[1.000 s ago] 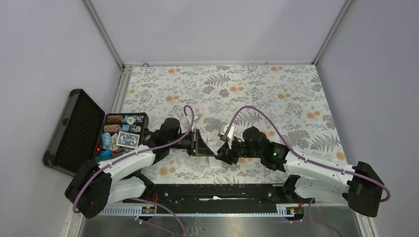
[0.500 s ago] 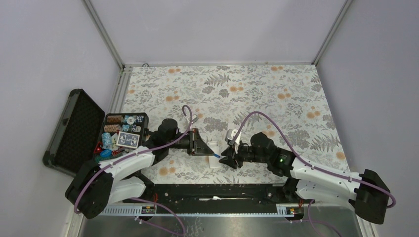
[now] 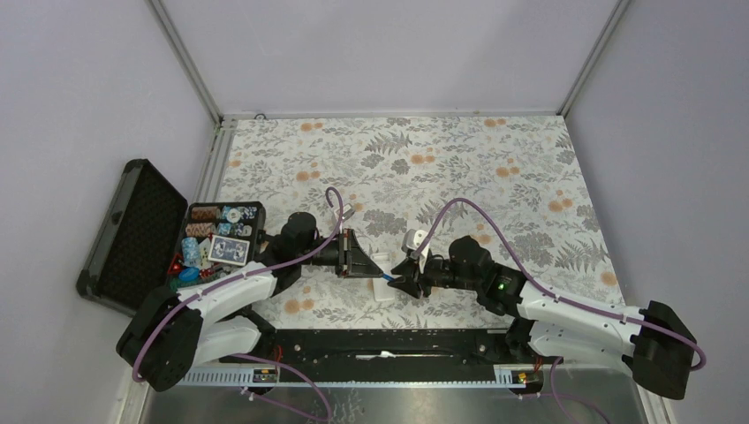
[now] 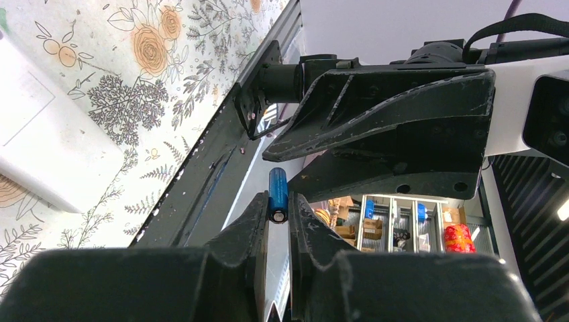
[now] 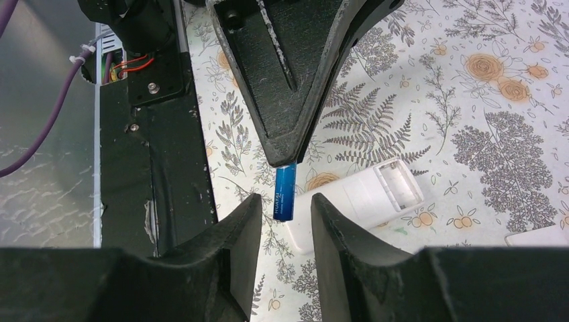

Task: Load the batteries into the remote control

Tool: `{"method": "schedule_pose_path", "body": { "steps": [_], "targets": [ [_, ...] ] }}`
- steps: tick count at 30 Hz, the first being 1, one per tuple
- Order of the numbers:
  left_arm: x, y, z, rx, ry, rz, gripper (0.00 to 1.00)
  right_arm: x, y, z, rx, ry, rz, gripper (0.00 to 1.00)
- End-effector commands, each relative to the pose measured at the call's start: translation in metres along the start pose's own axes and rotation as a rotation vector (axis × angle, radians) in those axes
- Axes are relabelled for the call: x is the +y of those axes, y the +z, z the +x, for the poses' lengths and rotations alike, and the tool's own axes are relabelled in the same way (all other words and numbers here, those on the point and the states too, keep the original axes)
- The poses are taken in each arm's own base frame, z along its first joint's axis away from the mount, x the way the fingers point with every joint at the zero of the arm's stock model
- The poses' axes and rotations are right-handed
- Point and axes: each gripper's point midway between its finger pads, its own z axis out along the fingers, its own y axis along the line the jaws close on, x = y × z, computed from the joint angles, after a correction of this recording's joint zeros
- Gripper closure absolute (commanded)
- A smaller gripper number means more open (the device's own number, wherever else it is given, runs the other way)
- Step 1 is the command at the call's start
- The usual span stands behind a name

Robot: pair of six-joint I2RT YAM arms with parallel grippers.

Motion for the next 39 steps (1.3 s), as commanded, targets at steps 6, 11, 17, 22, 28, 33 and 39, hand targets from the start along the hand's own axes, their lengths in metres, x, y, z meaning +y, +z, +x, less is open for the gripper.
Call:
{"method": "schedule_pose_path", "body": {
  "steps": [6, 11, 17, 22, 28, 33, 39],
  "targets": [
    [-0.012, -0.002, -0.001, 0.002, 0.045, 0.060, 1.00, 0.007, 0.005, -0.019, -0.054, -0.051, -0.041, 0.64],
    [-0.011, -0.002, 0.000, 0.003, 0.043, 0.061, 1.00, 0.008, 0.006, -0.021, -0.061, -0.052, -0.044, 0.71],
    [-0.011, -0.003, 0.001, 0.002, 0.043, 0.060, 1.00, 0.009, 0.007, -0.023, -0.063, -0.052, -0.047, 0.90],
    [-0.008, -0.002, 0.001, 0.002, 0.035, 0.052, 1.00, 0.009, 0.006, -0.025, -0.065, -0.066, -0.045, 1.00],
    [0.005, -0.005, -0.005, -0.046, 0.041, -0.016, 0.61, 0.004, 0.006, -0.019, -0.006, -0.091, -0.029, 1.00],
    [0.022, -0.013, -0.019, -0.130, 0.072, -0.129, 0.44, -0.007, 0.008, -0.013, 0.076, -0.118, 0.011, 1.00],
    [0.037, -0.024, -0.039, -0.240, 0.101, -0.273, 0.37, -0.027, 0.012, -0.011, 0.168, -0.191, 0.081, 1.00]
  ]
}}
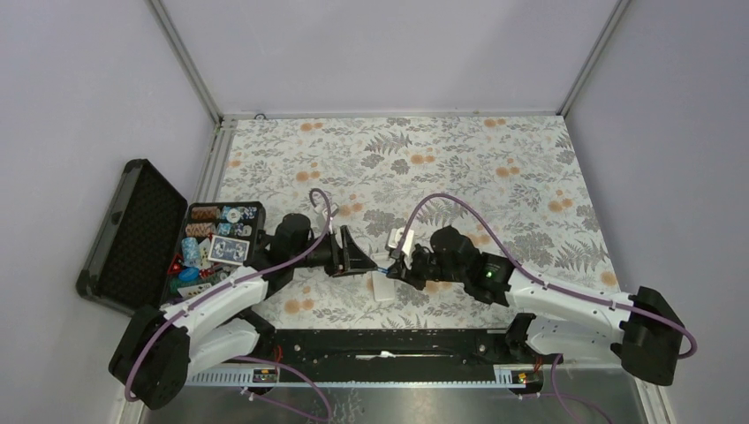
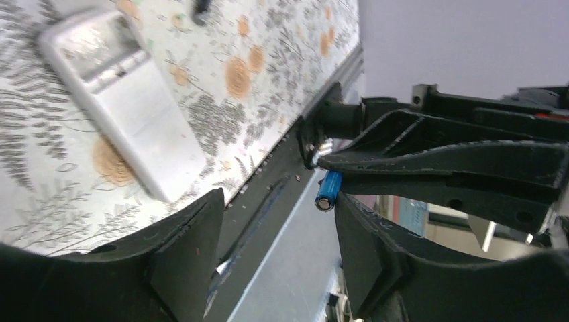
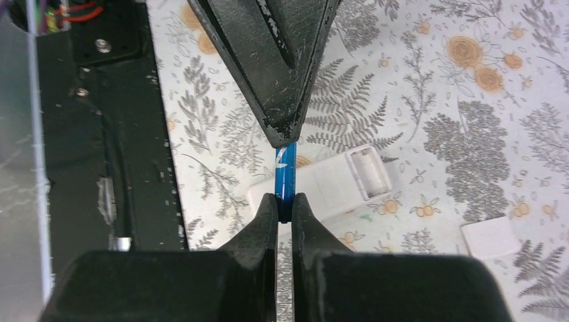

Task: Load the batteries into the remote control

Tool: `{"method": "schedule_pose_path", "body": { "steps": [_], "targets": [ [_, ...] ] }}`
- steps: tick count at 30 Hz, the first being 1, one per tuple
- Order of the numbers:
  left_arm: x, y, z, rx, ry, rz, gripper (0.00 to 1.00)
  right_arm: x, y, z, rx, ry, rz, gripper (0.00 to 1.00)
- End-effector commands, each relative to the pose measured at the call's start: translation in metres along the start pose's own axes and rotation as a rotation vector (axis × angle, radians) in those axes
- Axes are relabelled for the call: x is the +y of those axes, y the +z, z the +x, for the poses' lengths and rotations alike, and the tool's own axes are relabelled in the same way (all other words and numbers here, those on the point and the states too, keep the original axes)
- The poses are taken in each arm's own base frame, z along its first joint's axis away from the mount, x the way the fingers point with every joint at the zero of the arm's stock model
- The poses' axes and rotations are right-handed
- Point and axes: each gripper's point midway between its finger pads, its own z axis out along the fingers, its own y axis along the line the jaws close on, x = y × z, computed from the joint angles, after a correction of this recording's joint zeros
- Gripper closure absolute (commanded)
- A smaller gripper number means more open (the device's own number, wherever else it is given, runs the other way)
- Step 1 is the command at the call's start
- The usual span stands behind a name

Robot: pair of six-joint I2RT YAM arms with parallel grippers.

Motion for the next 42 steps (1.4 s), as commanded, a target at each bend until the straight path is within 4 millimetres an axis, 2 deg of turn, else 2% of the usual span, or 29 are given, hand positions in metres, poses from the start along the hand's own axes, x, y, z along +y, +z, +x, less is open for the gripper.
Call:
{"method": "schedule_pose_path", "body": {
  "steps": [1, 6, 10, 16, 28, 33, 42],
  "targets": [
    [0.011, -0.006, -0.030, -0.140, 0.069, -0.126, 0.35, -0.020, 0.003, -0.012, 0.054, -0.096, 0.074, 1.00],
    [0.021, -0.016, -0.050, -0.244, 0.087, -0.241, 0.32, -0.030, 0.014, -0.011, 0.100, -0.138, 0.089, 1.00],
    [0.029, -0.023, -0.070, -0.334, 0.098, -0.335, 0.32, -0.037, 0.019, 0.002, 0.184, -0.216, 0.084, 1.00],
    [0.039, -0.017, -0.085, -0.393, 0.070, -0.365, 0.32, -0.051, 0.029, 0.011, 0.264, -0.314, 0.097, 1.00],
    [0.059, 0.010, -0.094, -0.366, -0.002, -0.379, 0.40, -0.074, 0.042, 0.040, 0.449, -0.508, 0.067, 1.00],
    [0.068, 0.013, -0.095, -0.372, -0.017, -0.393, 0.40, -0.084, 0.045, 0.047, 0.475, -0.558, 0.046, 1.00],
    [0.077, 0.021, -0.094, -0.357, -0.032, -0.394, 0.44, -0.091, 0.051, 0.057, 0.488, -0.590, -0.041, 1.00]
  ]
}}
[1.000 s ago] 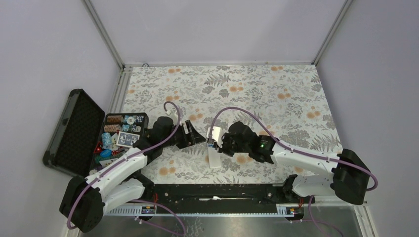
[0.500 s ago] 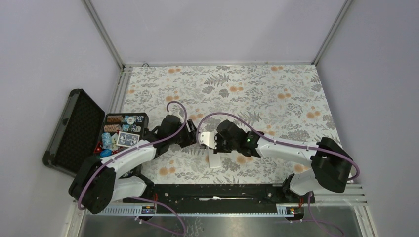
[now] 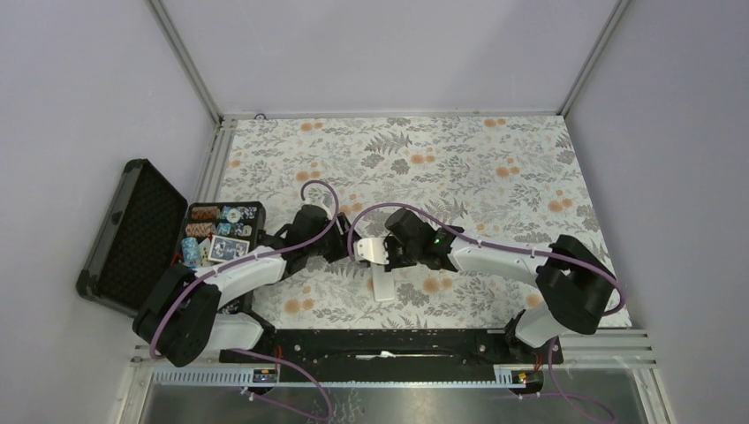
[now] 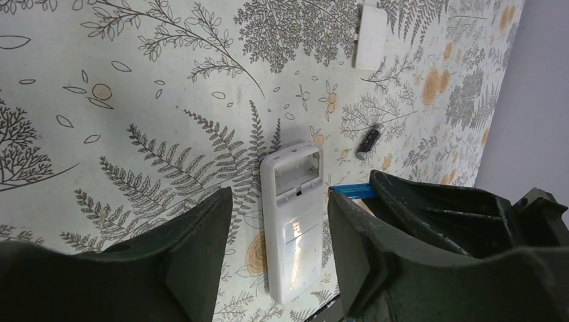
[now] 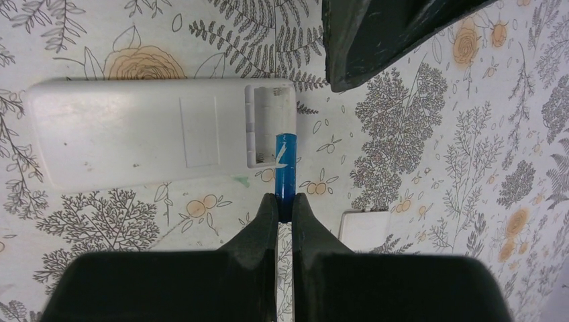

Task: Load the batteries into the remote control

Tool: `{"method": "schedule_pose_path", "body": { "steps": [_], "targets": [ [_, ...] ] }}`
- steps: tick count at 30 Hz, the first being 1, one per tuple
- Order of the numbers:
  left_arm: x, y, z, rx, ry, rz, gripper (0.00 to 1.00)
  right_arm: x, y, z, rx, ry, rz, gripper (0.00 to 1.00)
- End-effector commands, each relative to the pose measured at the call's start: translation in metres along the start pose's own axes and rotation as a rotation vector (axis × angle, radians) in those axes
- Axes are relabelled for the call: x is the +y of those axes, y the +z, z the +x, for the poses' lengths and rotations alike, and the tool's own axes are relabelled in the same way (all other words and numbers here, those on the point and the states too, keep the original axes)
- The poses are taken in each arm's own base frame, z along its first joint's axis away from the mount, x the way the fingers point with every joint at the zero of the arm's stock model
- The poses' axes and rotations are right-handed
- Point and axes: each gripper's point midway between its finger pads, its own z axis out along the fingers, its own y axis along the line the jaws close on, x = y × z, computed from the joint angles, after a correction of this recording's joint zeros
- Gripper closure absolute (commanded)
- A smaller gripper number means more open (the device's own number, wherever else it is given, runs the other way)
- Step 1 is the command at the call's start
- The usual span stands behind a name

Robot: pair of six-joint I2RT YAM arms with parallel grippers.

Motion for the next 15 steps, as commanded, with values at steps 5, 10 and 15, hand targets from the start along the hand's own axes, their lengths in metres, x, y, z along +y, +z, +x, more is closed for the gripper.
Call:
{"method": "schedule_pose_path", "body": {
  "steps": [5, 10, 15],
  "targets": [
    [-0.015, 0.006, -0.021, -0.064, 0.005, 0.050, 0.44, -0.006, 0.007, -0.012, -0.065, -0.101, -0.074, 1.00],
    [-0.010, 0.009, -0.019, -0.053, 0.001, 0.045, 0.46, -0.009, 0.016, -0.004, -0.028, -0.118, -0.101, 1.00],
    [-0.004, 0.008, -0.018, -0.051, -0.002, 0.037, 0.49, -0.008, 0.021, -0.001, -0.022, -0.124, -0.115, 1.00]
  ]
}}
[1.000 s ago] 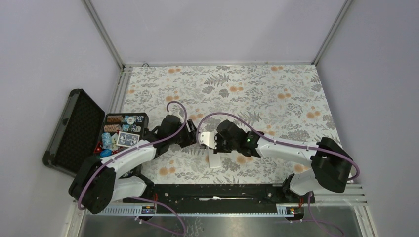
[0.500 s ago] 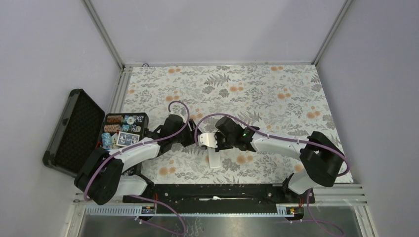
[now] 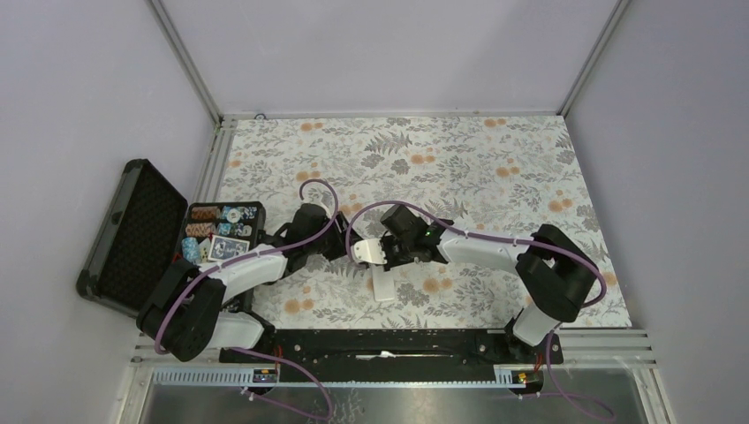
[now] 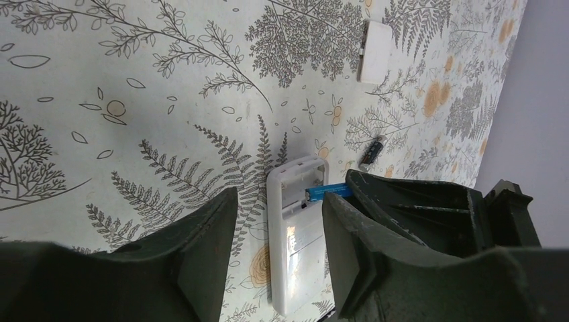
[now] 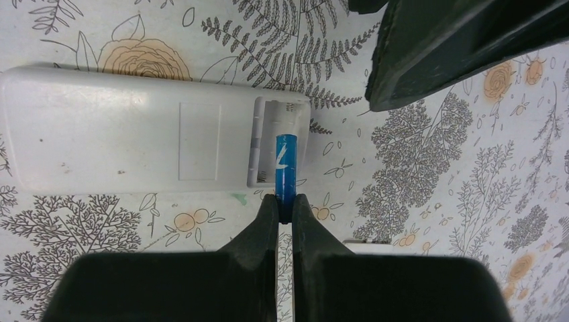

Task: Load the batteries into the remote control

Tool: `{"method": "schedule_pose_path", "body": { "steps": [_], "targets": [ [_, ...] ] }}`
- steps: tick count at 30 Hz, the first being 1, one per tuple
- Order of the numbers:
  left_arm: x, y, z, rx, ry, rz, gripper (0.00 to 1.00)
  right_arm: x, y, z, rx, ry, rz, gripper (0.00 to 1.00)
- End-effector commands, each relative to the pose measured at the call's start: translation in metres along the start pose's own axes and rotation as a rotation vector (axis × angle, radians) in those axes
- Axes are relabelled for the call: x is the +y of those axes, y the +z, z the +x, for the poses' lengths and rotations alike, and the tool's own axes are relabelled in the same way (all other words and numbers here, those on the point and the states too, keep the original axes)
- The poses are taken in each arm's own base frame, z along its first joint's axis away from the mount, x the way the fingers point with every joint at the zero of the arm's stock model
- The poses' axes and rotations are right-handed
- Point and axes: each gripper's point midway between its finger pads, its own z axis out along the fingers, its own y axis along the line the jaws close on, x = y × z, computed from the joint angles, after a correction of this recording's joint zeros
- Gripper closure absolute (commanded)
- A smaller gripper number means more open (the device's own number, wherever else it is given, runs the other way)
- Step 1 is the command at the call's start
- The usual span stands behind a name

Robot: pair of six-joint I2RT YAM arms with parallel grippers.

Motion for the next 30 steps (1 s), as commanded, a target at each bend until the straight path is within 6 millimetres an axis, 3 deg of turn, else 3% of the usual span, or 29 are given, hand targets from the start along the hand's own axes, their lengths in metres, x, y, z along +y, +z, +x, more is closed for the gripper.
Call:
{"method": "schedule_pose_path", "body": {
  "steps": [1, 30],
  "targets": [
    [-0.009, 0.001, -0.012, -0.040, 0.015, 0.042, 0.49, -0.008, 0.000, -0.006, -0.020, -0.032, -0.014, 1.00],
    [-0.004, 0.001, -0.009, -0.031, 0.007, 0.049, 0.50, -0.013, 0.014, -0.005, 0.002, 0.013, -0.027, 1.00]
  ]
}}
